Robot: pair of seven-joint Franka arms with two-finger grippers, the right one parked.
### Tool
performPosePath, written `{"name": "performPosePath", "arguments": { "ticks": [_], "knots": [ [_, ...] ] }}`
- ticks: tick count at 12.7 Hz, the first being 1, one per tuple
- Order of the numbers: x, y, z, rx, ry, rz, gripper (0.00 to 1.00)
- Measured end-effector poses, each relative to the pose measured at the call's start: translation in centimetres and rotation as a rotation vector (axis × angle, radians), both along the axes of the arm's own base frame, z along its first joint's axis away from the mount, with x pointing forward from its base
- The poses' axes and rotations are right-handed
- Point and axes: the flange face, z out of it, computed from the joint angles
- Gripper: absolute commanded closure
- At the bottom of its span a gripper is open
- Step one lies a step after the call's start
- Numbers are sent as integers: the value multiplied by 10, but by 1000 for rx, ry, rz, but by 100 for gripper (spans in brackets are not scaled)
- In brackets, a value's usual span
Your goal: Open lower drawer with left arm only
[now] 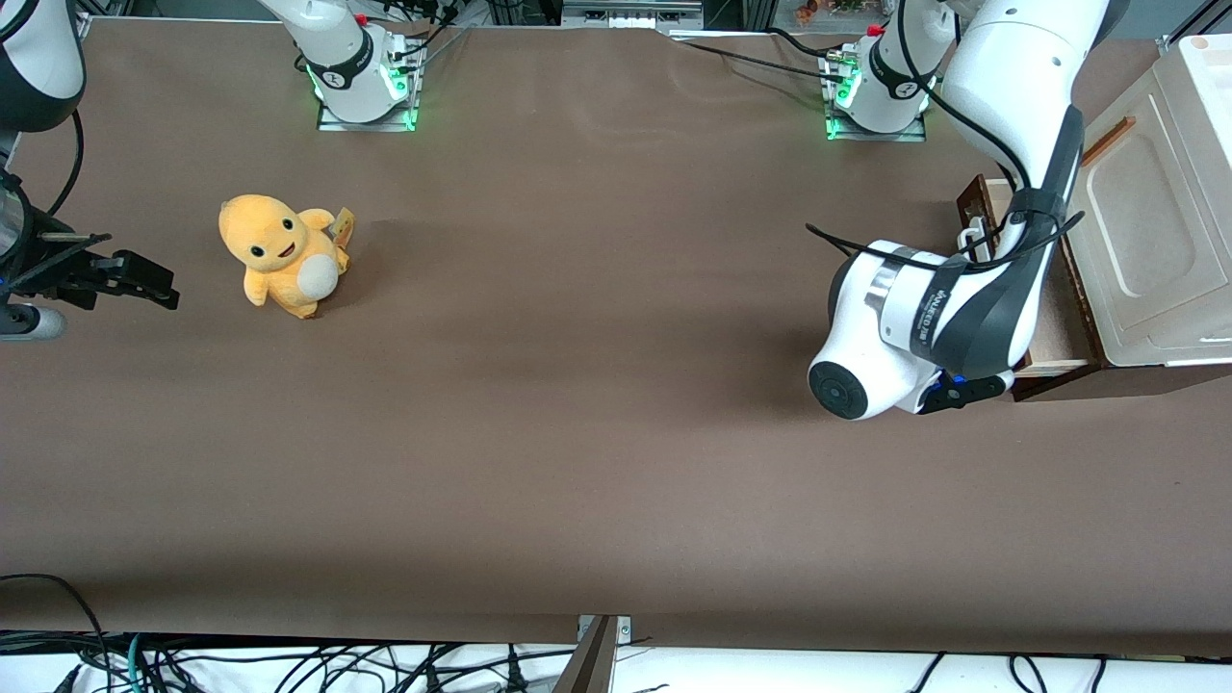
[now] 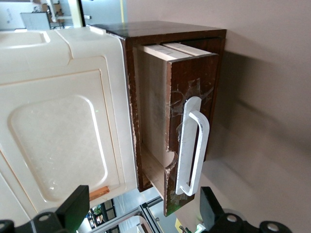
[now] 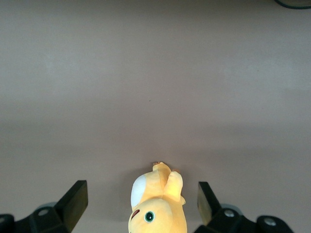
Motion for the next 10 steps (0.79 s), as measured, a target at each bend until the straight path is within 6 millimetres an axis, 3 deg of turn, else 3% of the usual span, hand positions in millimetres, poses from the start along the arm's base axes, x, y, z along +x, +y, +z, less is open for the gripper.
{"name": "performPosePath", "arguments": {
  "ticks": [6, 10],
  "knots": [
    [3, 5, 63, -235, -8, -53, 0],
    [11, 28, 108, -423, -78, -85, 0]
  ]
}}
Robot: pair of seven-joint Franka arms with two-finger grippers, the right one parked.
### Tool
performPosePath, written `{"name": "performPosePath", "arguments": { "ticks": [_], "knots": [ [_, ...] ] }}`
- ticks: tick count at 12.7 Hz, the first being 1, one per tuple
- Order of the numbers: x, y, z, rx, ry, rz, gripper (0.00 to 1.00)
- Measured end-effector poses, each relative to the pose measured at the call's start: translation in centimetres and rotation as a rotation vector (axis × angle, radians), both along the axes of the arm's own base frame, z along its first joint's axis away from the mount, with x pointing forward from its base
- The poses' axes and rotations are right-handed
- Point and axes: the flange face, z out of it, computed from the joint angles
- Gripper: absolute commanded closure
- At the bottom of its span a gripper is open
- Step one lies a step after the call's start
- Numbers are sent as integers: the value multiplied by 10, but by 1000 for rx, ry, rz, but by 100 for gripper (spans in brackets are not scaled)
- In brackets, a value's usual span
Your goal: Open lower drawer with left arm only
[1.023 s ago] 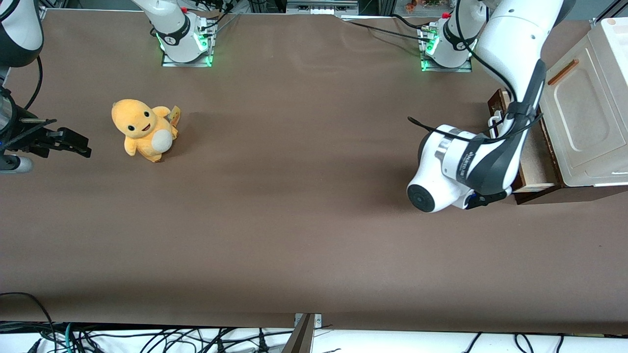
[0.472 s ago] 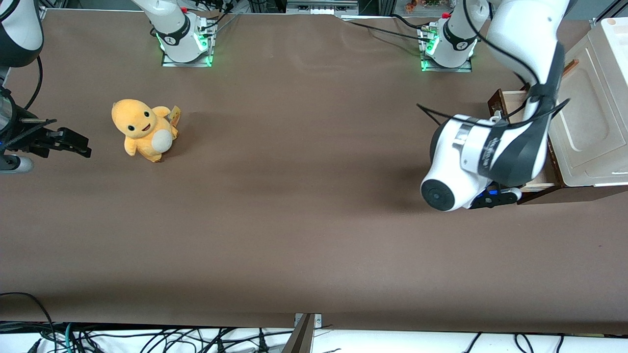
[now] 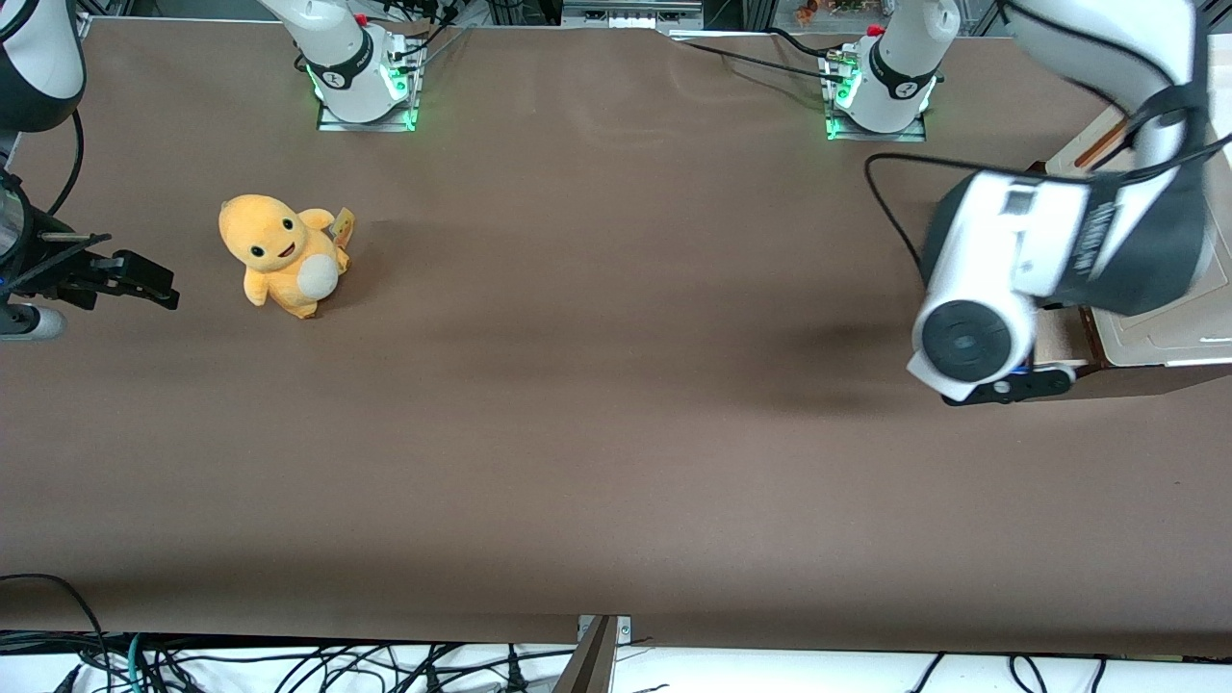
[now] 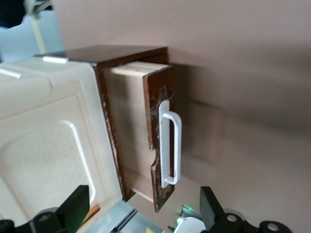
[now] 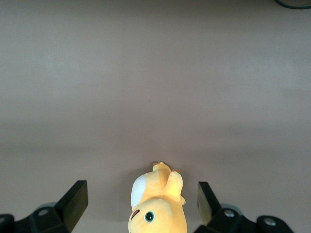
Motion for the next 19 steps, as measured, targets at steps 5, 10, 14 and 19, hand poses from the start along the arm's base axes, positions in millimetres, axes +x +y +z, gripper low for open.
{"name": "performPosePath", "arguments": {
  "ticks": [5, 10, 14, 19],
  "knots": [
    [9, 42, 47, -224, -115, 12, 0],
    [9, 78, 72, -383, -118, -62, 0],
    [10, 99, 91, -465, -171, -86, 0],
    [21, 92, 87, -505, -252, -117, 0]
  ]
}}
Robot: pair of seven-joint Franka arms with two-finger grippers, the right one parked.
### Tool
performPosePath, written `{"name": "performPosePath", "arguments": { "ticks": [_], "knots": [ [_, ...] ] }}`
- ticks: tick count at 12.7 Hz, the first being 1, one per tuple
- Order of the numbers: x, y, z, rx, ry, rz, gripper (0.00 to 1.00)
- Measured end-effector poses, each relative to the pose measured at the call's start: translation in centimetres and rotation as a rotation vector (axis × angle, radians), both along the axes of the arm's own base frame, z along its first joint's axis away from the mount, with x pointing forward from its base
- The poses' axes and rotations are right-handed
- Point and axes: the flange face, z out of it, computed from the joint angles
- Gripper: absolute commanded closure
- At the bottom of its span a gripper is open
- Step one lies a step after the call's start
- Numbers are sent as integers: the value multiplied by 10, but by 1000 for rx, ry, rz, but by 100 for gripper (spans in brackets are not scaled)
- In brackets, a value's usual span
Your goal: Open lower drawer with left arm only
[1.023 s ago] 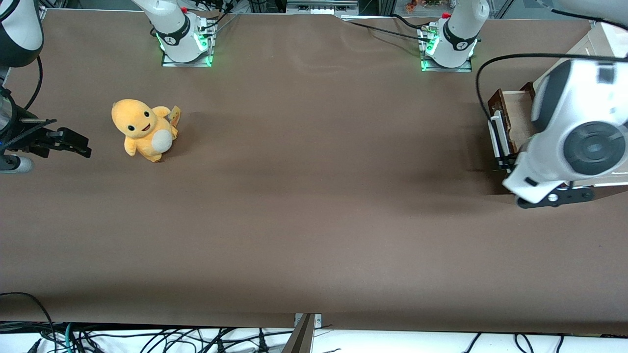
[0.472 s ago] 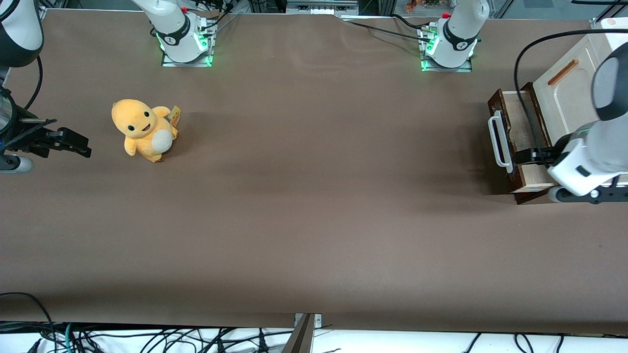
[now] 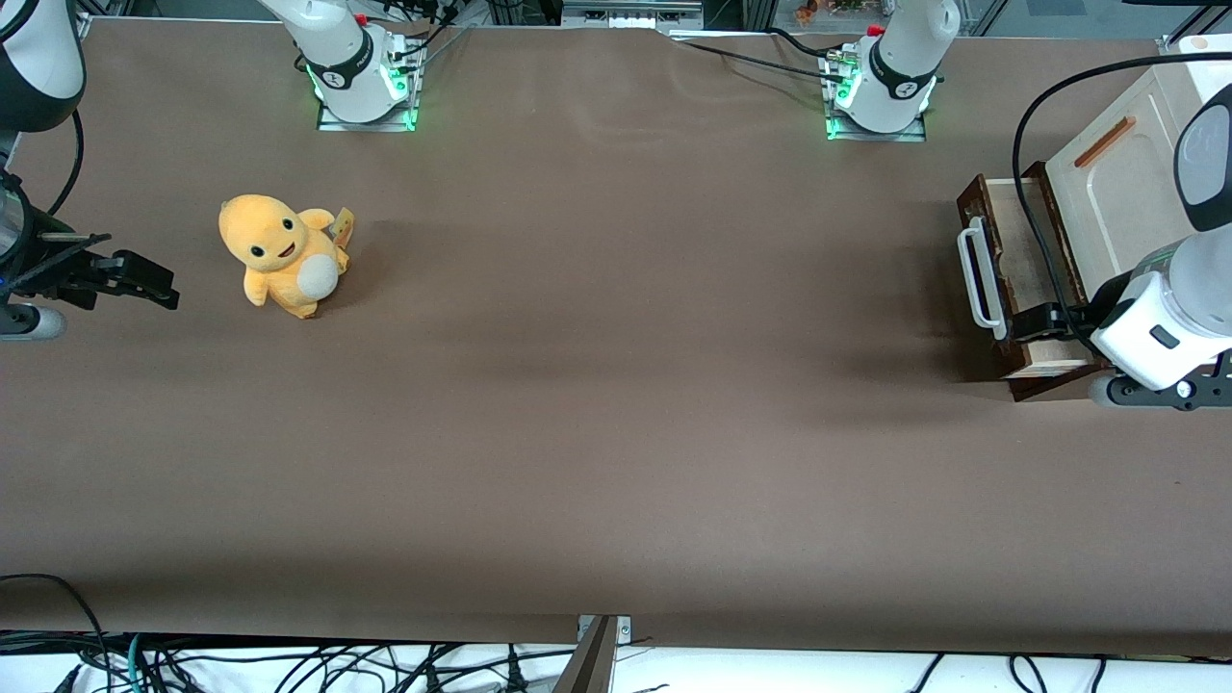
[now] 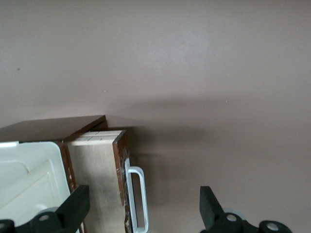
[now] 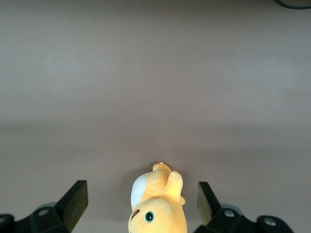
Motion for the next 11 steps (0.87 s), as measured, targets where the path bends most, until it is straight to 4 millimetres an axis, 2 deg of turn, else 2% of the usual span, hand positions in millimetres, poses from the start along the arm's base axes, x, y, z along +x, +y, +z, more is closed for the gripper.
{"name": "performPosePath", "arguments": {
  "ticks": [2, 6, 11],
  "knots": [
    [1, -3, -1, -69, -5, 6, 0],
    [6, 38, 0, -133, -34, -16, 0],
    [6, 35, 1, -97, -37, -35, 0]
  ]
}}
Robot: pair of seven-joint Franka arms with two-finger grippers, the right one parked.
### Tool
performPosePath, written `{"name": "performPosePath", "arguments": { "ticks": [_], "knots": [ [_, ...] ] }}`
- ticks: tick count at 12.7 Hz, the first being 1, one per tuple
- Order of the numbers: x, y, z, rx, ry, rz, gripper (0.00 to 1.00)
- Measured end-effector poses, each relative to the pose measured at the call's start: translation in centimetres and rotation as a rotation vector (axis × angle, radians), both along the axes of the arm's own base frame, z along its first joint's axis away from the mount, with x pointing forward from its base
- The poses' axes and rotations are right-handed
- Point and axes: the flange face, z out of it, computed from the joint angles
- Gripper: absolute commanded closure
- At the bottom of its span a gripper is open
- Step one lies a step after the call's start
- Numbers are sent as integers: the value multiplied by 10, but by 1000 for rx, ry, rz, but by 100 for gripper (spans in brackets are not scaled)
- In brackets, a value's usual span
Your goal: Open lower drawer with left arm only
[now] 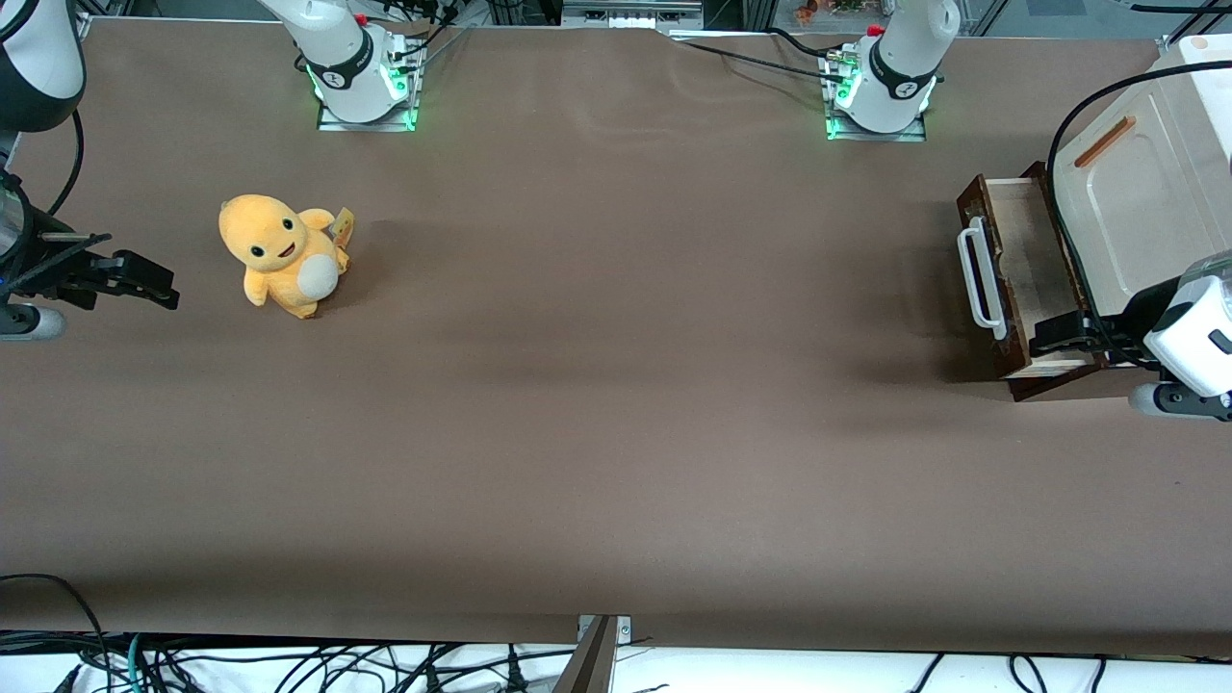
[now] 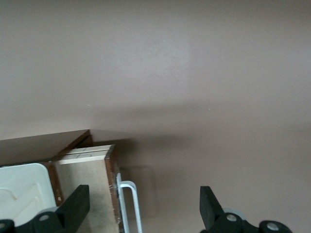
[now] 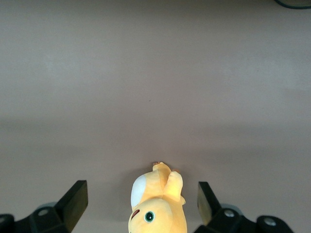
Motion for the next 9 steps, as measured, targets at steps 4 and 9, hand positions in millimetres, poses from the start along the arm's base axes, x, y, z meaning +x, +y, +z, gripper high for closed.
{"name": "performPosePath", "arguments": {
  "ticks": [4, 9],
  "knots": [
    [-2, -10, 6, 40, -10, -23, 0],
    [-3, -7, 9, 41, -13, -18, 0]
  ]
}}
